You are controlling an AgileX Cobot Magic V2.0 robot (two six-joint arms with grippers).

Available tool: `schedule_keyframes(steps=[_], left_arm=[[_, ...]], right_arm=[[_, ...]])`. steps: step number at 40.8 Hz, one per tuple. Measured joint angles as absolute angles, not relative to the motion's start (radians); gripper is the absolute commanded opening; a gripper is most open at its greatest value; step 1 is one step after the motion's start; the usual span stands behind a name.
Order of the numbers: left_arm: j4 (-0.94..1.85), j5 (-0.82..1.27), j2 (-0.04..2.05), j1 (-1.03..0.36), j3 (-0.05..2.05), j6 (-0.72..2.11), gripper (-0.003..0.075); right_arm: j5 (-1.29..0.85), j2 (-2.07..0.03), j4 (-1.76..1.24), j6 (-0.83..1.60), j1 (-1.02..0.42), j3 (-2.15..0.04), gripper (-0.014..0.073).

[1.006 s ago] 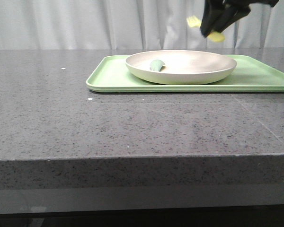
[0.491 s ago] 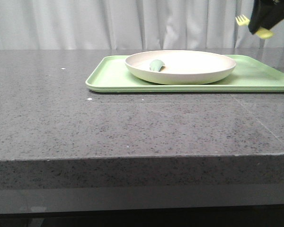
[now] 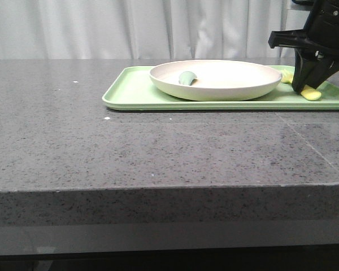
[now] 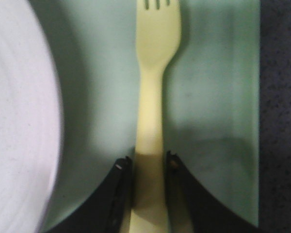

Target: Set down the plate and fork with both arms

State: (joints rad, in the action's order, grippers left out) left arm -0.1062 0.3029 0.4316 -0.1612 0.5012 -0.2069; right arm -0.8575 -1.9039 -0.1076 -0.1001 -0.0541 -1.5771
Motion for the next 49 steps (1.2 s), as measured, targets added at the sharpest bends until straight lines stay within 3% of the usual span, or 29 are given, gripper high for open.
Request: schedule_keyframes(steps=[18, 26, 31, 38, 43, 49], left_arm=[[-0.106, 0.303, 0.432, -0.161, 0.501, -0.207, -0.0018], [-0.106, 0.303, 0.432, -0.161, 0.501, -0.207, -0.0018], [-0.106, 0.303, 0.432, -0.161, 0.501, -0.207, -0.0018], [-0.106, 0.303, 0.432, -0.161, 0.501, -0.207, -0.0018], [-0.106, 0.303, 0.432, -0.161, 0.501, -0.207, -0.0018], [-0.106, 0.303, 0.432, -0.161, 0.501, -0.207, -0.0018]], right_arm=[[-0.857, -1.904, -0.108, -0.100, -0.054, -1.577, 0.0382], [-0.859, -1.873, -0.106, -0.101, -0.054, -1.577, 0.0405], [-0.859, -1.802, -0.106, -0.101, -0.054, -1.577, 0.0323], [-0.860, -1.702, -0.106, -0.101, -0.054, -1.577, 0.0037], [-0.860, -1.638, -0.106, -0.101, -0.054, -1.577, -0.0101], [-0.860, -1.575, -0.106, -0.101, -0.054, -1.577, -0.0113]])
